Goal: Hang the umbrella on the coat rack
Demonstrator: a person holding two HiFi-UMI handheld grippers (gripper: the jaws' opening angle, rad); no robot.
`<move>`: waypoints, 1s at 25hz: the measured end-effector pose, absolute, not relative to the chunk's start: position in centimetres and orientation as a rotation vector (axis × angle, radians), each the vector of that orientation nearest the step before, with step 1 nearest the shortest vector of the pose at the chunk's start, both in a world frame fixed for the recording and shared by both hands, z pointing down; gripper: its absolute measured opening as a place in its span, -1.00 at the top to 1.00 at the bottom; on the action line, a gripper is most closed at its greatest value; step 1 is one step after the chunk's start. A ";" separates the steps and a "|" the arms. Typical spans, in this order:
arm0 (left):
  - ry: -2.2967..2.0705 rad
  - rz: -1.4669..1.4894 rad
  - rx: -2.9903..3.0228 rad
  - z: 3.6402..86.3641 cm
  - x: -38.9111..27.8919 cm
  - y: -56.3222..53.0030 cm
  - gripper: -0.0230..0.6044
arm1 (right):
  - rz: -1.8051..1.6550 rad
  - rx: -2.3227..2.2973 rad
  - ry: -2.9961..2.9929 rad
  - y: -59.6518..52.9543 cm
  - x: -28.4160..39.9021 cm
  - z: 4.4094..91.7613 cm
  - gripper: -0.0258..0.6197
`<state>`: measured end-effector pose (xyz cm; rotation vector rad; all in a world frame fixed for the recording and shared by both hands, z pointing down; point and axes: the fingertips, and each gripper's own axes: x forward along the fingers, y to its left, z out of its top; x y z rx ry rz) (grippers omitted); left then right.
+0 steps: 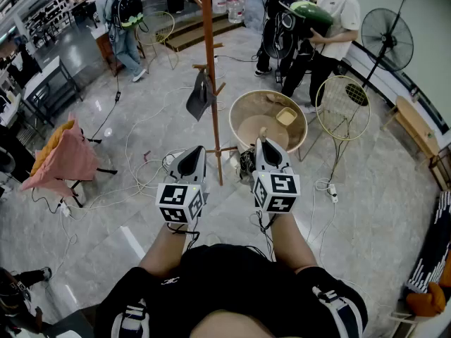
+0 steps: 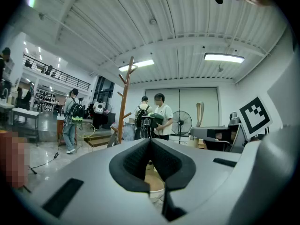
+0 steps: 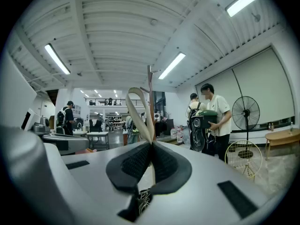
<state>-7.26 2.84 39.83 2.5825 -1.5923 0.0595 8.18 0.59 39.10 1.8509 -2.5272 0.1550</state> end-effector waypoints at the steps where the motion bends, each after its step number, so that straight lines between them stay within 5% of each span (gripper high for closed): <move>1: -1.589 0.060 2.586 39.7 -7.2 3.1 0.87 | 0.152 1.859 -2.526 0.9 8.4 39.0 0.86; 25: -1.486 0.027 2.652 39.5 -10.4 -0.2 0.87 | 0.074 1.927 -2.524 -0.4 4.9 36.4 0.86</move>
